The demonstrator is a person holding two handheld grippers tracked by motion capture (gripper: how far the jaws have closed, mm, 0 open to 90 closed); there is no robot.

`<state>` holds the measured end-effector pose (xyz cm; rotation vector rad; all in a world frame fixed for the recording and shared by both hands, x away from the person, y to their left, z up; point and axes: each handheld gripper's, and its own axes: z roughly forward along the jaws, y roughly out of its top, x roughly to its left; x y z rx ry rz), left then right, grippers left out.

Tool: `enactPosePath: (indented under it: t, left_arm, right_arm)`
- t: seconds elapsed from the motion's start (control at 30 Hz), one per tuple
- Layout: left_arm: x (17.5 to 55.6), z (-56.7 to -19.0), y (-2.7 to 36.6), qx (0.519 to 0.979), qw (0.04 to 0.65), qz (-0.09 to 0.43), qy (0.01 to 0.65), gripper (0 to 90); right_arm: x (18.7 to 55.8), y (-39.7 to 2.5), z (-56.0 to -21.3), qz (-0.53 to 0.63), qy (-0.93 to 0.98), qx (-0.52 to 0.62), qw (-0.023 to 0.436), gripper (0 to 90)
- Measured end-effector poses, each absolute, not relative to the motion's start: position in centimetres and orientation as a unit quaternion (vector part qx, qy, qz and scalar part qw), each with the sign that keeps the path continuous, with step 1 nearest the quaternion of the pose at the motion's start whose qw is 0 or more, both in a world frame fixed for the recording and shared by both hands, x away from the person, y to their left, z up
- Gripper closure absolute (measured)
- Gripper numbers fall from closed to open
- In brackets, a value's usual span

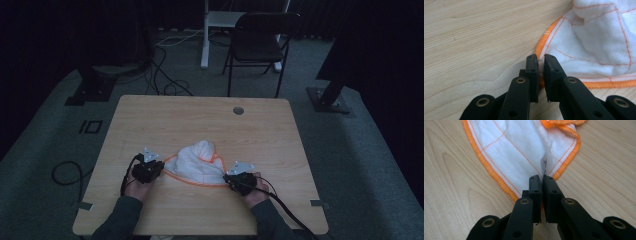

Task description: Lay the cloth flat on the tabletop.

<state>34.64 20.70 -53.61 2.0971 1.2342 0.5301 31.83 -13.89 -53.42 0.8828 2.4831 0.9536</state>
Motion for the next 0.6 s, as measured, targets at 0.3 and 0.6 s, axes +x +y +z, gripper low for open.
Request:
enactPosePath:
  t: [0.3,0.6]
  left_arm:
    - [34.0,-53.6,21.2,0.794,0.322,0.195,0.478,79.4]
    - [34.1,-53.1,20.5,0.793,0.329,0.203,0.471,73.8]
  right_arm:
    - [31.6,-14.1,-53.1,0.349,0.868,0.313,0.166,74.8]
    - [32.6,-13.5,-51.9,0.373,0.851,0.321,0.183,72.3]
